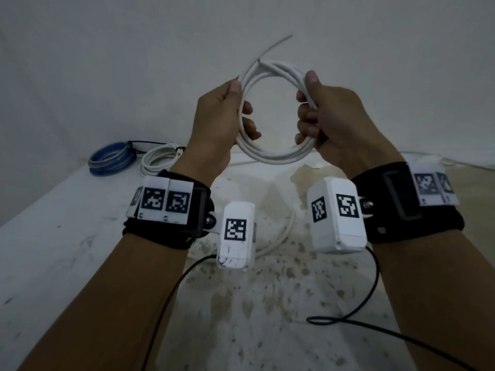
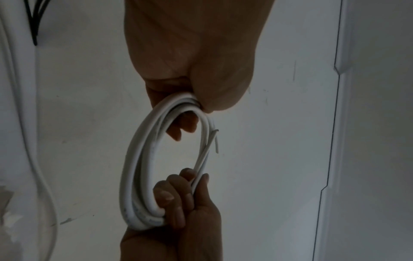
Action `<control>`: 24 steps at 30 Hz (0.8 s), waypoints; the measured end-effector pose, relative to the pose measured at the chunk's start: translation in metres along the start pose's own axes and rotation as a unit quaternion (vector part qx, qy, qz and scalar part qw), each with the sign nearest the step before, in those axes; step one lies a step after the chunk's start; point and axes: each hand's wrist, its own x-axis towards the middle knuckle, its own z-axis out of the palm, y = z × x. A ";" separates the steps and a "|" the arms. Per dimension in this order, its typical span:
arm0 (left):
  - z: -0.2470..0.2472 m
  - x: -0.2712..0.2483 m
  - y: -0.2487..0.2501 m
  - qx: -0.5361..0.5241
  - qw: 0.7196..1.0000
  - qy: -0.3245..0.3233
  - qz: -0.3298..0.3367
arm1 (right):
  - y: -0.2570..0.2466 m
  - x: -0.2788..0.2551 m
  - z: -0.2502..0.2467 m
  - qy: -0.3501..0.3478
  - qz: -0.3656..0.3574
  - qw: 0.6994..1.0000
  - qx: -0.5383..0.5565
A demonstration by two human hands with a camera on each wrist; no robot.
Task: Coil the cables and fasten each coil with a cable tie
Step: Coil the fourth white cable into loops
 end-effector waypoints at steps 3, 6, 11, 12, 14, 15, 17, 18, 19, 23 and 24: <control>-0.004 -0.001 0.002 0.039 0.999 -0.011 0.024 | 0.000 0.000 -0.004 -0.021 0.003 1.000 -0.012; -0.007 -0.004 0.006 0.092 0.992 -0.026 0.078 | 0.000 0.000 -0.005 -0.031 -0.001 0.999 -0.017; -0.013 -0.006 0.011 0.162 0.976 -0.085 0.120 | -0.005 -0.002 -0.007 -0.032 -0.009 0.998 -0.047; -0.013 -0.006 0.012 0.166 0.974 -0.093 0.120 | -0.005 -0.002 -0.008 -0.032 -0.010 0.998 -0.049; -0.012 -0.006 0.014 0.172 0.973 -0.095 0.124 | -0.006 -0.003 -0.008 -0.037 -0.011 0.998 -0.055; -0.012 -0.006 0.014 0.173 0.972 -0.092 0.129 | -0.006 -0.004 -0.007 -0.044 -0.013 0.997 -0.063; -0.012 -0.005 0.014 0.166 0.973 -0.082 0.134 | -0.006 -0.005 -0.005 -0.058 -0.019 0.994 -0.088; -0.014 -0.005 0.014 0.160 0.975 -0.078 0.134 | -0.005 -0.006 -0.003 -0.064 -0.022 0.993 -0.099; -0.016 -0.004 0.014 0.157 0.976 -0.075 0.132 | -0.005 -0.007 -0.001 -0.069 -0.024 0.992 -0.108; -0.022 -0.003 0.016 0.173 0.972 -0.072 0.141 | -0.004 -0.009 0.004 -0.076 -0.038 0.987 -0.138; -0.022 -0.003 0.016 0.175 0.971 -0.070 0.145 | -0.003 -0.009 0.004 -0.080 -0.041 0.986 -0.144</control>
